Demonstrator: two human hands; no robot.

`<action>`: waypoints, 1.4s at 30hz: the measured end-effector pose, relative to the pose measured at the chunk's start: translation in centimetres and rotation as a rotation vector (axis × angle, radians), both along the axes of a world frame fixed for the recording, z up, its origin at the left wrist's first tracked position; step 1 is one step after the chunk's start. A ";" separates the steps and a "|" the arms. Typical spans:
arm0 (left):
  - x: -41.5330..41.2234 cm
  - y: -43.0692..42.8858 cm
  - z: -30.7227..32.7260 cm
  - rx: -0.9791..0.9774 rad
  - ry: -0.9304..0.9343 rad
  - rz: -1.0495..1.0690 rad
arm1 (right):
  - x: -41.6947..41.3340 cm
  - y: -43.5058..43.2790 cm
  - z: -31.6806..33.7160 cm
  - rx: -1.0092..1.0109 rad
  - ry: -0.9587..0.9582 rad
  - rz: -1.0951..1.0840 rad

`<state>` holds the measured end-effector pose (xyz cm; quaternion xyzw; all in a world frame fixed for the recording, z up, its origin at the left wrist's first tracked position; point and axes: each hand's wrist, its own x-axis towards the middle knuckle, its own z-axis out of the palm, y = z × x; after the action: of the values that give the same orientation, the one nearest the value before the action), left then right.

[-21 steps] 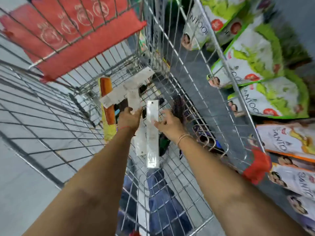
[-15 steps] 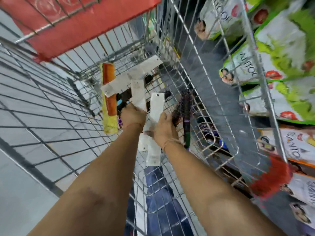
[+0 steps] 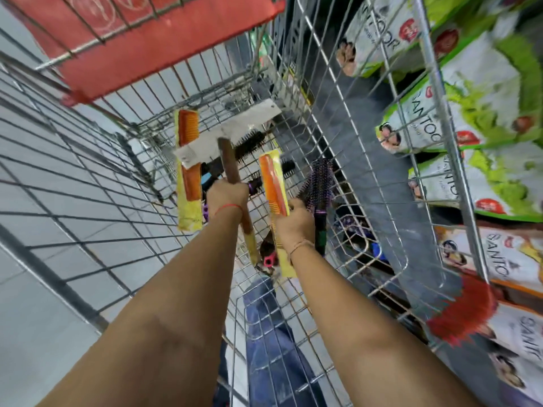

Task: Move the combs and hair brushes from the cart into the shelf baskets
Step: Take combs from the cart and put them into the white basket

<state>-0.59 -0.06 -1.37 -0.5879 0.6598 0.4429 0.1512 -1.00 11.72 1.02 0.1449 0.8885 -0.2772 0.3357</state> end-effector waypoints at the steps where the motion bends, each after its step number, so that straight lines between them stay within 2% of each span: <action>1: 0.2 -0.3 -0.2 0.063 0.014 0.109 | -0.1 0.4 -0.1 -0.038 -0.030 -0.033; 3: 0.9 -0.6 -0.7 0.206 0.019 0.239 | -0.1 1.1 -0.6 -0.066 -0.071 -0.059; 5: 1.7 -0.9 -1.5 0.344 -0.004 0.258 | -0.2 1.5 -1.1 -0.075 -0.082 -0.060; 8: 2.4 -1.2 -2.2 0.437 -0.071 0.180 | -0.4 1.7 -1.5 -0.120 -0.112 -0.113; 10: 2.3 -1.2 -1.4 0.519 -0.080 0.055 | -0.5 1.9 -1.2 -0.184 -0.133 -0.161; 14: 1.6 -1.0 1.3 0.712 0.113 -0.116 | -0.6 1.9 1.0 -0.352 -0.207 -0.265; 18: 0.0 -1.8 5.7 0.780 0.355 -0.218 | -1.2 1.5 4.8 -0.572 -0.225 -0.380; 21: -1.6 -3.0 10.0 0.813 0.449 -0.382 | -1.6 1.6 9.5 -0.778 -0.142 -0.435; 24: -3.6 -2.8 16.8 0.958 0.584 -0.547 | -2.1 3.1 15.9 -0.982 -0.005 -0.429; 27: -5.6 -0.2 24.7 1.161 0.713 -0.774 | -1.9 6.3 23.1 -1.117 0.223 -0.455; 29: -6.9 2.7 29.7 1.220 0.786 -0.914 | -1.4 8.8 27.7 -1.161 0.406 -0.489; 33: -7.9 11.0 38.1 1.122 0.838 -0.955 | 1.0 14.7 35.4 -1.187 0.823 -0.641; 36: -7.5 18.5 42.1 0.986 0.866 -1.077 | 3.3 20.2 39.4 -1.078 1.082 -0.800; 38: -6.8 23.6 44.0 0.841 0.918 -1.150 | 5.0 24.5 40.8 -0.949 1.211 -0.944; 40: -6.5 28.2 45.0 0.616 0.958 -1.222 | 6.6 28.6 41.6 -0.719 1.314 -1.118; 42: -5.7 32.2 45.7 0.481 0.924 -1.271 | 8.8 33.1 41.8 -0.492 1.360 -1.206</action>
<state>-6.28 32.17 44.31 0.1881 0.7497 0.5994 0.2079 7.76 44.78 42.79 0.3125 0.5854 -0.6093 -0.4341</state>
